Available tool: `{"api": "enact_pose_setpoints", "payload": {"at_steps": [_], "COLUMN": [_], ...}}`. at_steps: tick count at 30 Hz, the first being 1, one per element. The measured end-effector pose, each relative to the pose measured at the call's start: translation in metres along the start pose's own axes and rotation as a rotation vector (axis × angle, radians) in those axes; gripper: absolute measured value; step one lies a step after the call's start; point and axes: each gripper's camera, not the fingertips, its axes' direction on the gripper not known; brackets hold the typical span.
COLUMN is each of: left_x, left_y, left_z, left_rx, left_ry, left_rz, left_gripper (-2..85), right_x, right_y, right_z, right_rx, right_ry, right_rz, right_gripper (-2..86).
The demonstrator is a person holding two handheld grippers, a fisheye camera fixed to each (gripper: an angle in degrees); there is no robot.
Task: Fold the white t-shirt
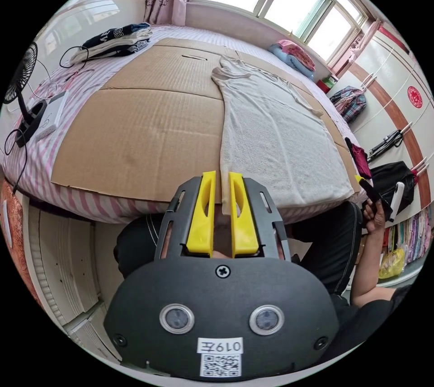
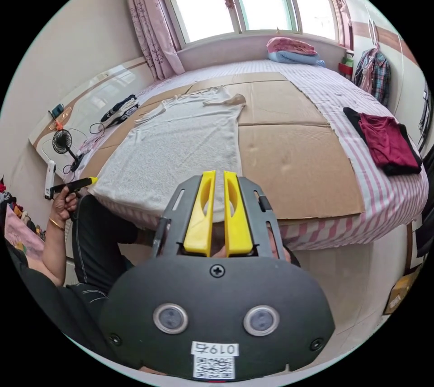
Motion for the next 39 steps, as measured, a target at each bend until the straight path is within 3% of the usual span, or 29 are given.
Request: {"api": "enact_pose_setpoints", "payload": {"at_steps": [7,14,20,23,27,33,39], "left_x": [-0.016,-0.026,-0.055,-0.067,-0.091,-0.125,-0.163], "left_y": [-0.01,-0.029,-0.078,-0.134,-0.217,-0.29,-0.327], "left_z": [0.017,0.035,0.023,0.035,0.101,0.187,0.244], "left_rx": [0.015,-0.038,0.095,0.154,0.064,-0.031,-0.059], "left_ry": [0.038,0.01,0.038,0.131,0.196,0.246,0.321], "left_rz": [-0.001,0.009,-0.047,-0.008,-0.049,-0.18,-0.271], "left_gripper": [1.6,2.1,5.1,8.6,10.5,8.8,7.8], "right_x": [0.006,0.001,0.011,0.027,0.052,0.074,0.073], "right_y": [-0.048,-0.187,-0.304,-0.347,-0.408,-0.469,-0.532], "right_z": [-0.049,-0.108,-0.114,-0.122,-0.142,-0.177,-0.218], "right_rx": [0.129,0.226,0.087,0.014,-0.084,-0.111,-0.094], "right_ry": [-0.011,0.081,0.098,-0.008,-0.12,-0.31,-0.32], "right_rz": [-0.012,-0.131,-0.189,-0.137,-0.068,0.038,0.108], "right_gripper": [-0.6,-0.8,0.0,2.0,7.8,8.7,11.6]}}
